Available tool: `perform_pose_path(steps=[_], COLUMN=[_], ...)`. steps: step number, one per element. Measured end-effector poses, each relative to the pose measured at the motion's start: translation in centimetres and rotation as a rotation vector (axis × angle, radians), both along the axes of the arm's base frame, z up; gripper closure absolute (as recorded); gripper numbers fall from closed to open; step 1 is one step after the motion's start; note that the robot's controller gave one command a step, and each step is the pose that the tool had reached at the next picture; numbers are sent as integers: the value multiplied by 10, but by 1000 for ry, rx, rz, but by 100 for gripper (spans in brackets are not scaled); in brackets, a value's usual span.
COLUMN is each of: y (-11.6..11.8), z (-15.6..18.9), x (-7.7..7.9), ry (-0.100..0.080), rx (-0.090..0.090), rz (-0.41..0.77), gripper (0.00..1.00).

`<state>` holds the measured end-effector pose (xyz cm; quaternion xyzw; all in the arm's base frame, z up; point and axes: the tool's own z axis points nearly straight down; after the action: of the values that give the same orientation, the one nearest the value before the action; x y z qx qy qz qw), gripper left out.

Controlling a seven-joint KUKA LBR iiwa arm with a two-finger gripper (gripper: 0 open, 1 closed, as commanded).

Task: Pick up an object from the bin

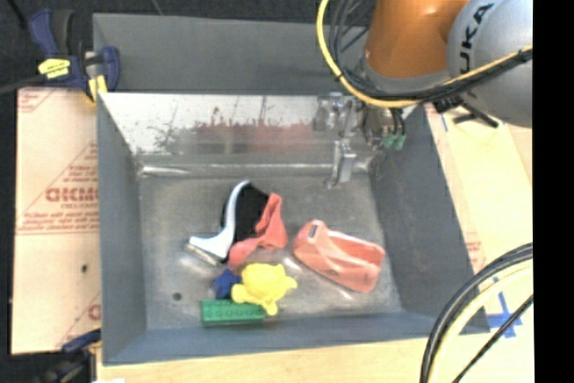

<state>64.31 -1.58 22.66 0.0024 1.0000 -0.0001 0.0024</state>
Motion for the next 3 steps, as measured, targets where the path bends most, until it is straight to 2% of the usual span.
perform_pose_path(steps=[1, 2, 3], y=[16, 22, 31], z=[-64, -134, -141], x=[-27, -29, -39], ry=[-3, 14, -13], rx=[1, 2, -1], rz=[2, 27, -40], gripper=[0, 0, 0])
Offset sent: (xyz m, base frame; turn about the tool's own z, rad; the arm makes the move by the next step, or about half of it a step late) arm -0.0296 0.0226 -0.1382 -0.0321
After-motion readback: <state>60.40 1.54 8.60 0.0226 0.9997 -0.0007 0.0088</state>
